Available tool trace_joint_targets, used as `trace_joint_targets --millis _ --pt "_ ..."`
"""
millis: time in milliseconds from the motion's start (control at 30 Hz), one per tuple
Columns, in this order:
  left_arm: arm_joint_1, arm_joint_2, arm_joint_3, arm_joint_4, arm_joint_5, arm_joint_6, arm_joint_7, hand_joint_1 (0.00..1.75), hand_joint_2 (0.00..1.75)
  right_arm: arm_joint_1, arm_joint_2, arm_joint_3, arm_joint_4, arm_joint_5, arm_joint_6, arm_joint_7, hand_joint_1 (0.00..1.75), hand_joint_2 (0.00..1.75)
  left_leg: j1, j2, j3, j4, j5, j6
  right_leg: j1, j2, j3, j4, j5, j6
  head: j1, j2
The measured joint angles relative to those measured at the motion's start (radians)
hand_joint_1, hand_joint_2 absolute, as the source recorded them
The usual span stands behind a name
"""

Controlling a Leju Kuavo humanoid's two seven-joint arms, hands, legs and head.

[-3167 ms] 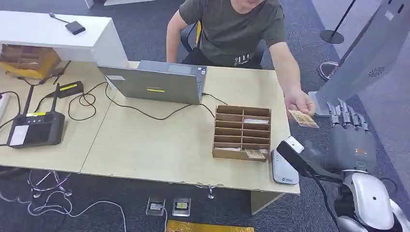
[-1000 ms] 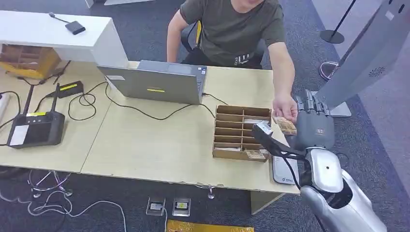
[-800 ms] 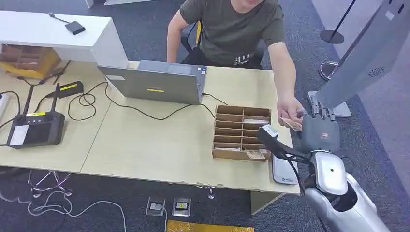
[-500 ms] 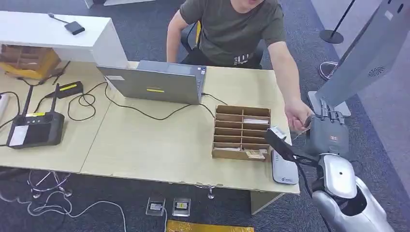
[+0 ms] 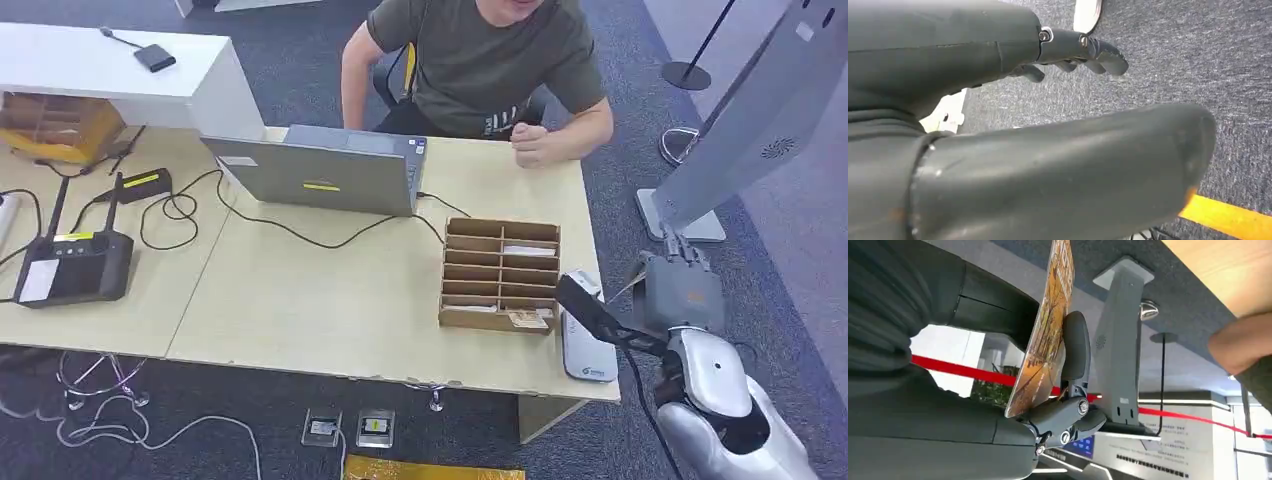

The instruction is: Pass the card to the sensor for recognition and then transmit it.

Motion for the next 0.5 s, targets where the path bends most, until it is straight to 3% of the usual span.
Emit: trace_joint_targets --millis 500 --pt "0.000 0.003 0.000 0.000 -0.016 0.010 0.000 0.00 0.00 0.016 -0.010 0.056 0.066 -0.097 -0.094 0.000 1.75 1.75 0.000 0.000 0.000 0.000 0.000 0.000 0.000 0.000 0.000 0.000 0.000 0.000 0.000 0.000"
